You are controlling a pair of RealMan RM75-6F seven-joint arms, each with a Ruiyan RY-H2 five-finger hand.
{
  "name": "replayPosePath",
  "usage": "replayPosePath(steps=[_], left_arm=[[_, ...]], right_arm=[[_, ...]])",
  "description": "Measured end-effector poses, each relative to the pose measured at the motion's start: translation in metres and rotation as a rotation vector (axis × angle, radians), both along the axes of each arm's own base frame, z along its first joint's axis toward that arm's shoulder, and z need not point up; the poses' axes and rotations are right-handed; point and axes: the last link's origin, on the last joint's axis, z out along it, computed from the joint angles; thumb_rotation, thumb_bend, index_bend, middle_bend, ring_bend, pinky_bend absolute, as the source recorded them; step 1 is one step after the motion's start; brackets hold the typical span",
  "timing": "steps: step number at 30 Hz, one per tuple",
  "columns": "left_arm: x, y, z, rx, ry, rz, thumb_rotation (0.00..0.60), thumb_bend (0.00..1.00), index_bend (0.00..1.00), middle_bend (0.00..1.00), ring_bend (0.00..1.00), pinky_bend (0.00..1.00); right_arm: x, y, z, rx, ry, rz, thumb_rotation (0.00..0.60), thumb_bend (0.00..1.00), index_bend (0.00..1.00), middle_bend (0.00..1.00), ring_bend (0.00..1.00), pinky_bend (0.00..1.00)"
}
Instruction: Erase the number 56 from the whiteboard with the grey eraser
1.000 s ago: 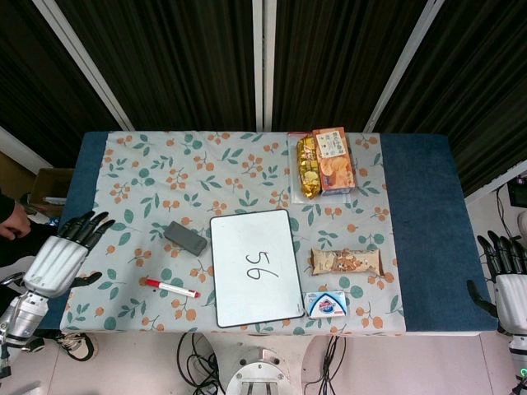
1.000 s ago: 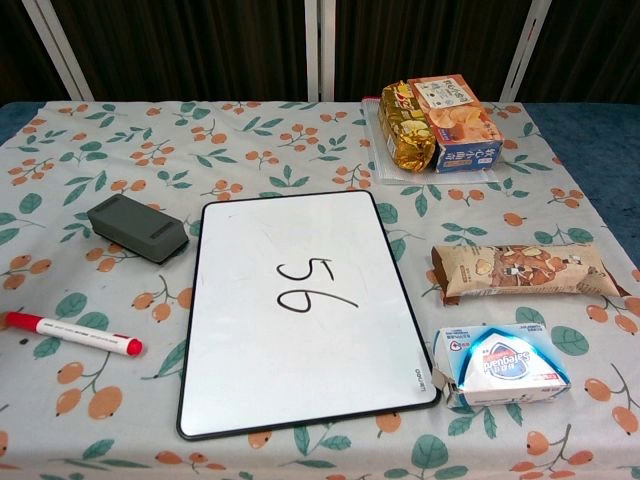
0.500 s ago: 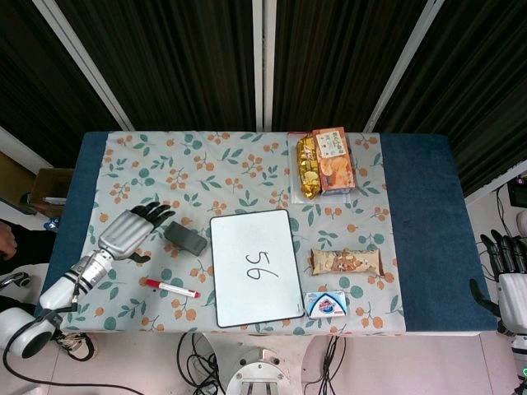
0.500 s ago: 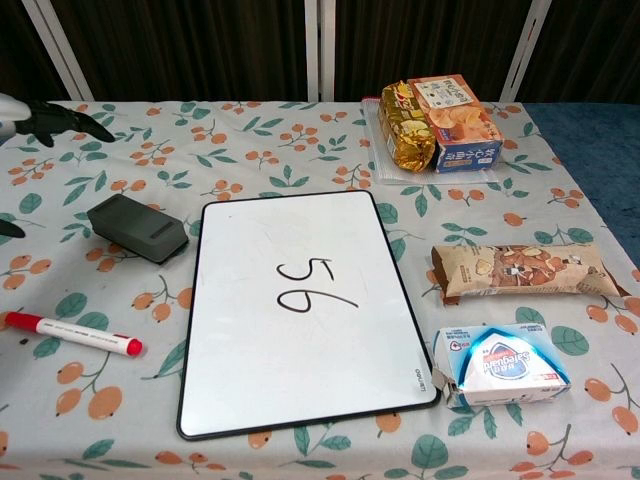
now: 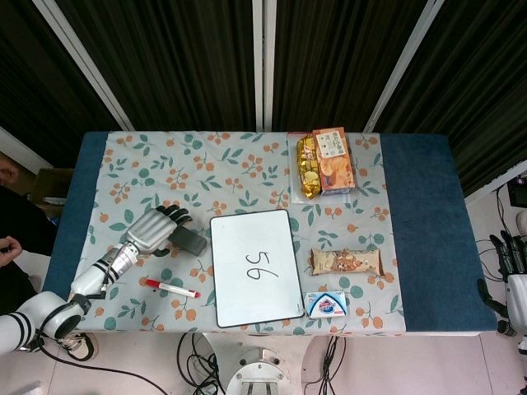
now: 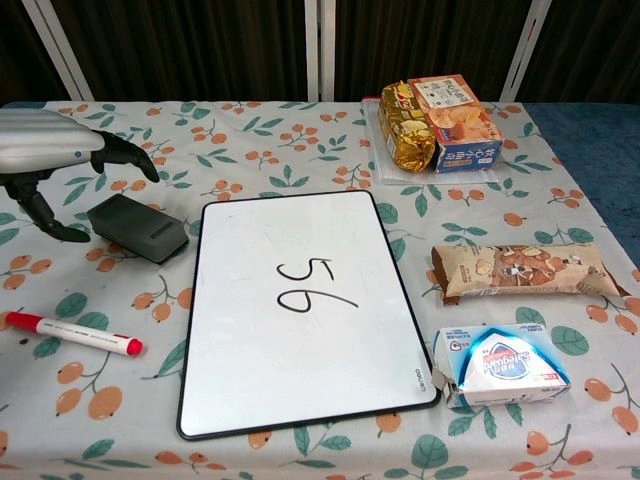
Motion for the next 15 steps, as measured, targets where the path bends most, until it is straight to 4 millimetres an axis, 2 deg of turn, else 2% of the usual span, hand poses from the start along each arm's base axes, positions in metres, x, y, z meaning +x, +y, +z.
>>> replayPosePath(steps=[7, 15], left_arm=[[0.007, 0.002, -0.011, -0.012, 0.02, -0.039, 0.6, 0.28, 0.25, 0.2, 0.17, 0.32], [0.013, 0.002, -0.023, -0.037, 0.026, -0.037, 0.6, 0.28, 0.28, 0.23, 0.18, 0.32]], right_arm=[[-0.003, -0.001, 0.0, 0.002, 0.0, -0.003, 0.6, 0.31, 0.0, 0.0, 0.0, 0.0], [-0.004, -0.002, 0.0, 0.01, -0.006, -0.011, 0.6, 0.32, 0.0, 0.0, 0.0, 0.0]])
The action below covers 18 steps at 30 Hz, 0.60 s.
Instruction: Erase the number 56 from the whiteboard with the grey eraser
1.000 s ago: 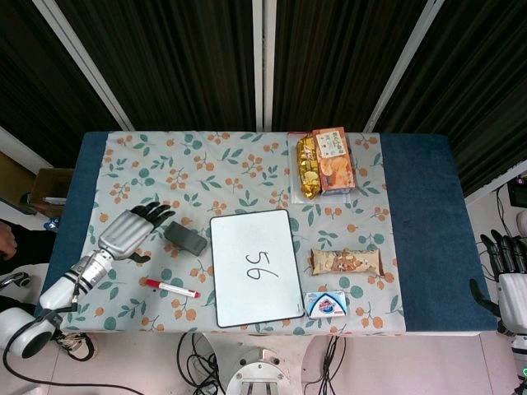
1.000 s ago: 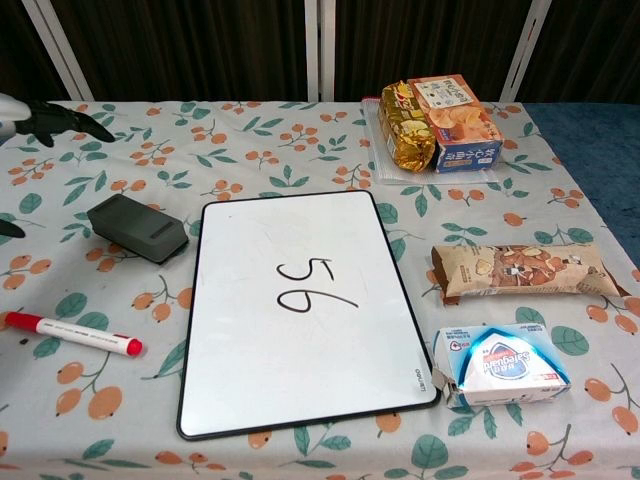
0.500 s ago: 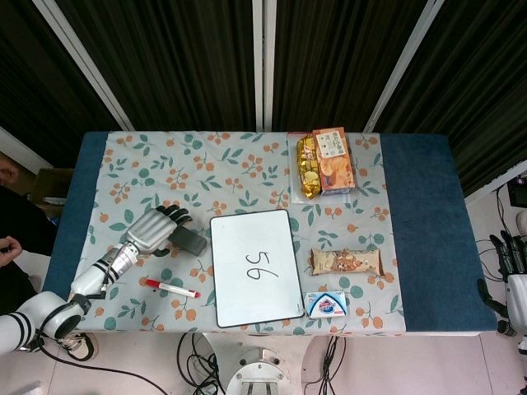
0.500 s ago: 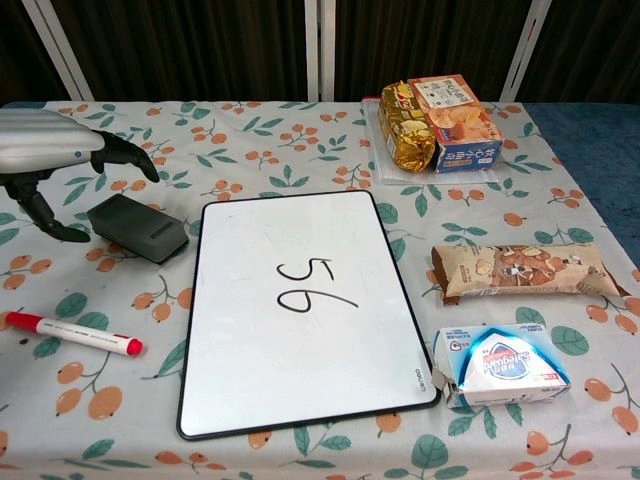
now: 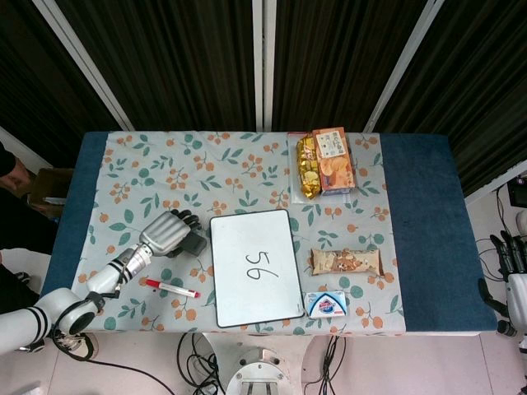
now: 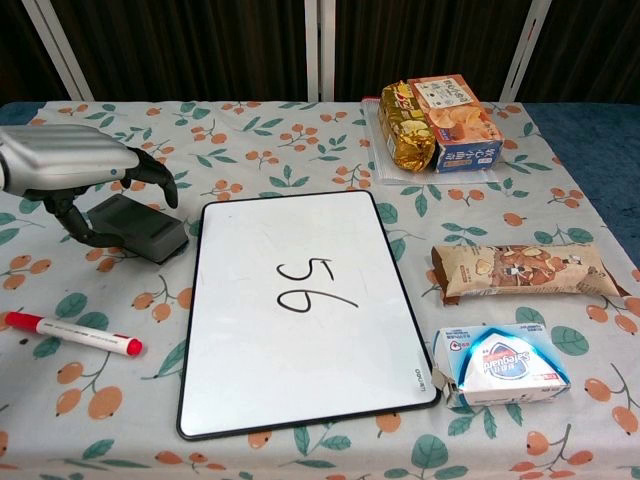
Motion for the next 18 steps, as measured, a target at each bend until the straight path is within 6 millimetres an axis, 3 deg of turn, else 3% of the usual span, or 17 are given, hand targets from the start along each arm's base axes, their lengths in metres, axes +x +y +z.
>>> replayPosePath(steps=[18], left_arm=[[0.0008, -0.0003, -0.007, 0.023, -0.02, 0.0, 0.6, 0.29, 0.37, 0.31, 0.26, 0.34]], right_arm=[[-0.0043, -0.003, -0.0021, 0.027, -0.001, -0.006, 0.6, 0.3, 0.0, 0.0, 0.0, 0.0]])
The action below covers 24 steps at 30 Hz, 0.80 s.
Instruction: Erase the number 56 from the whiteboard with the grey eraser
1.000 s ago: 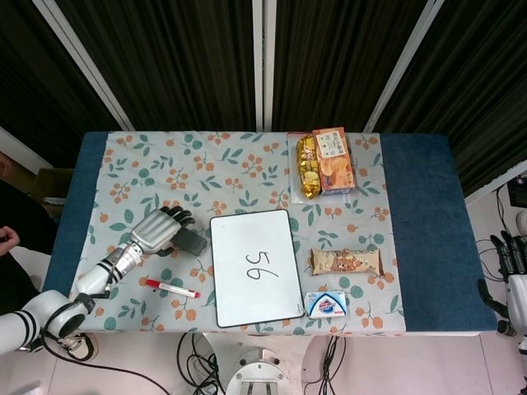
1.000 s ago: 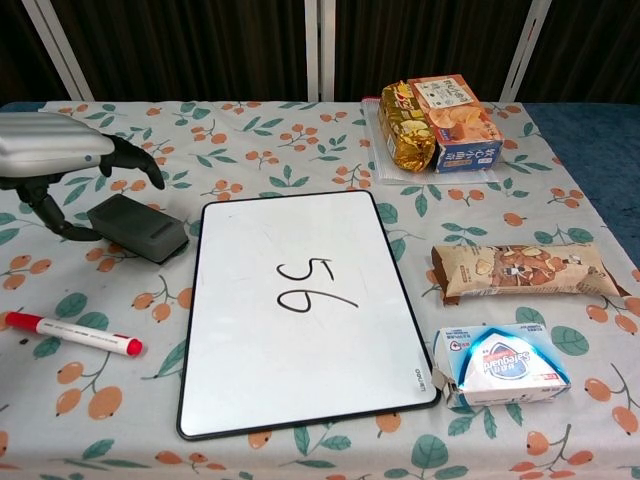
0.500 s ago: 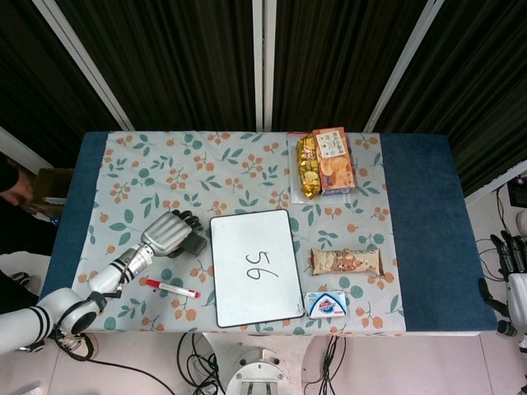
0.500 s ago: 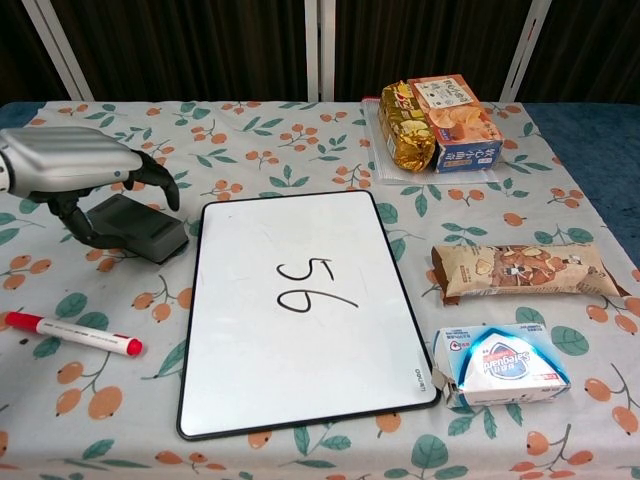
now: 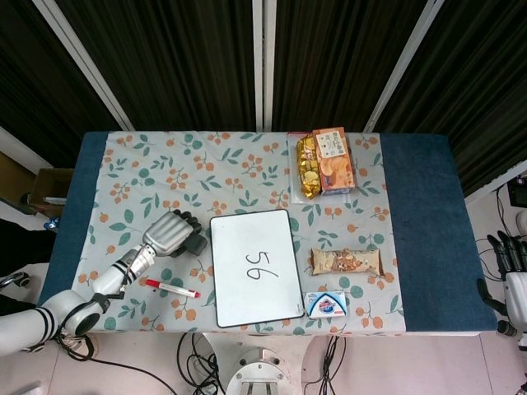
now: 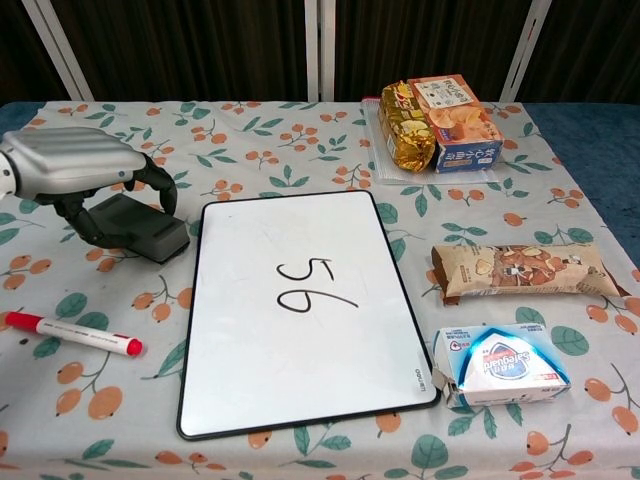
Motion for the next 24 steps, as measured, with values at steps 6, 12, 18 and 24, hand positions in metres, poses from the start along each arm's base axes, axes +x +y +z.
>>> replayPosePath(steps=[6, 12, 18, 24], left_arm=[[-0.0021, 0.0015, -0.0008, -0.002, -0.001, 0.008, 0.6, 0.29, 0.37, 0.31, 0.26, 0.34], [-0.0057, 0.0016, -0.0017, -0.01, 0.008, 0.022, 0.6, 0.29, 0.37, 0.32, 0.27, 0.36], [-0.0078, 0.0019, -0.0008, -0.006, -0.003, 0.031, 0.6, 0.31, 0.42, 0.39, 0.33, 0.41], [-0.0087, 0.0022, 0.0018, 0.004, -0.018, 0.03, 0.6, 0.31, 0.44, 0.4, 0.39, 0.44]], right_arm=[[0.0007, 0.0, 0.0002, -0.005, 0.003, -0.002, 0.6, 0.3, 0.0, 0.0, 0.0, 0.0], [0.0008, -0.0002, -0.0004, -0.003, 0.004, -0.005, 0.6, 0.31, 0.0, 0.0, 0.0, 0.0], [0.0012, -0.0008, -0.0002, -0.006, 0.004, -0.004, 0.6, 0.31, 0.0, 0.0, 0.0, 0.0], [0.0008, -0.0009, -0.0009, -0.005, 0.005, -0.007, 0.6, 0.31, 0.0, 0.0, 0.0, 0.0]])
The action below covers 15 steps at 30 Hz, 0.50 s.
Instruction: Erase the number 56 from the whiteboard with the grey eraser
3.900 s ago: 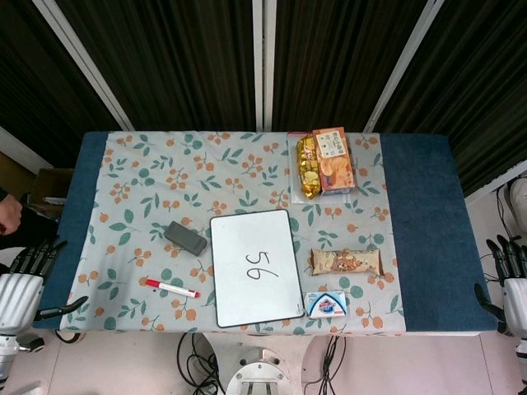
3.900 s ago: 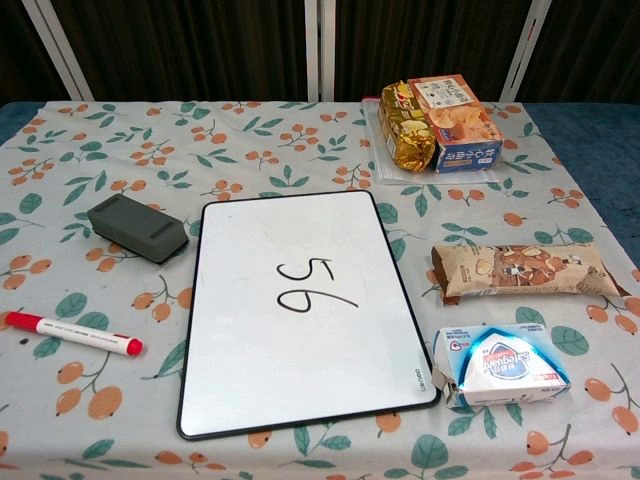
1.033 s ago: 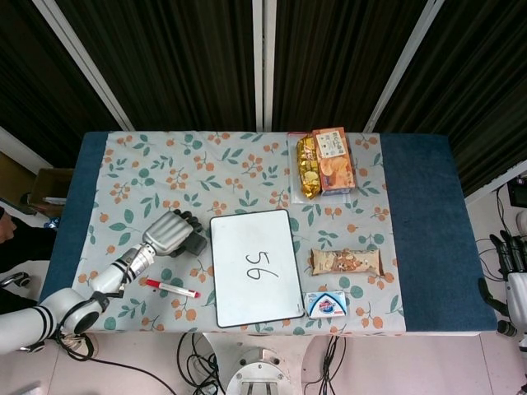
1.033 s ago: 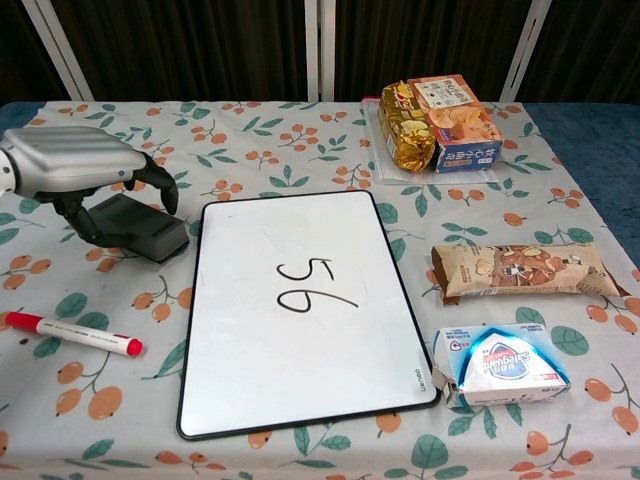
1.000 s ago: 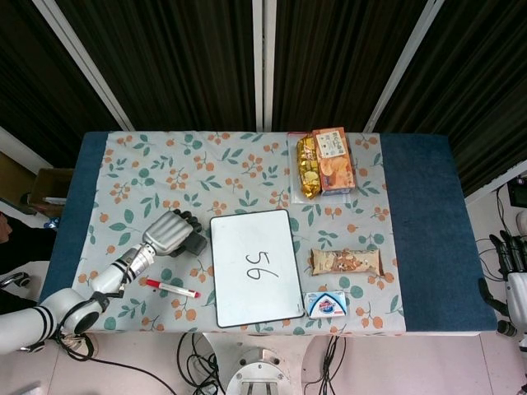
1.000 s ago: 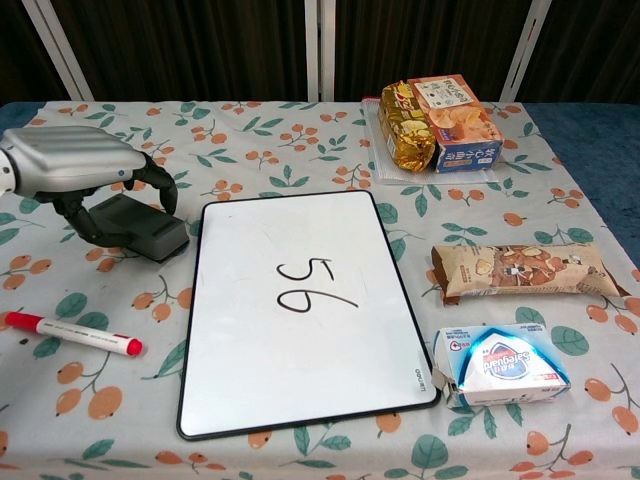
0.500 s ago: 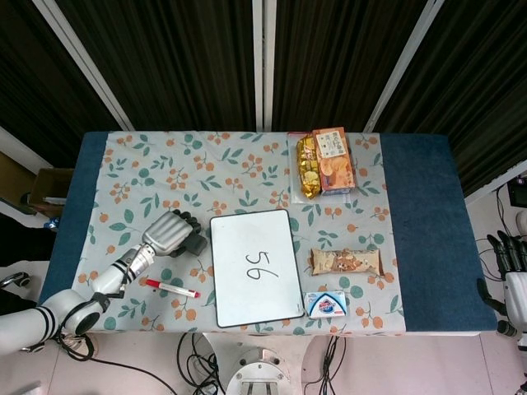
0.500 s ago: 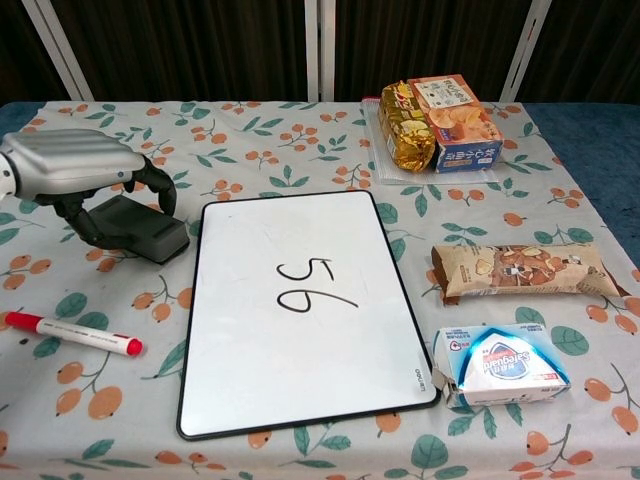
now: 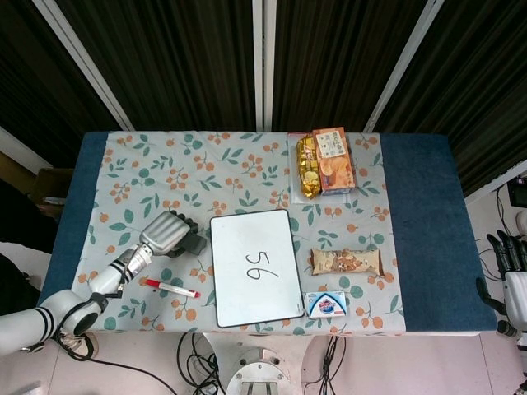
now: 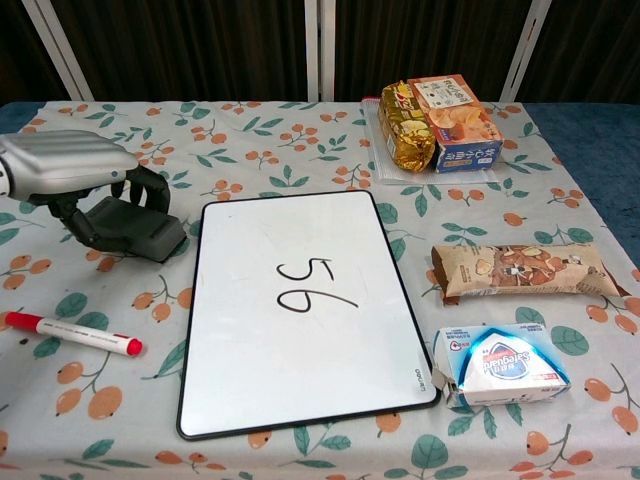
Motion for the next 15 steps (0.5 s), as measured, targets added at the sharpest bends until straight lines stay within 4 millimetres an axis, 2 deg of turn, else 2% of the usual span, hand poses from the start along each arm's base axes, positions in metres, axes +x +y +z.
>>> replayPosePath(steps=[9, 15], left_arm=[[0.0, -0.001, 0.002, 0.008, -0.038, 0.001, 0.6, 0.31, 0.51, 0.46, 0.42, 0.49], [0.011, -0.003, 0.005, 0.006, -0.075, -0.018, 0.6, 0.32, 0.55, 0.49, 0.46, 0.52]], right_arm=[[0.0, 0.0, -0.001, 0.001, 0.002, 0.0, 0.6, 0.32, 0.0, 0.0, 0.0, 0.0], [0.001, -0.001, -0.001, -0.001, -0.001, 0.003, 0.6, 0.32, 0.0, 0.0, 0.0, 0.0]])
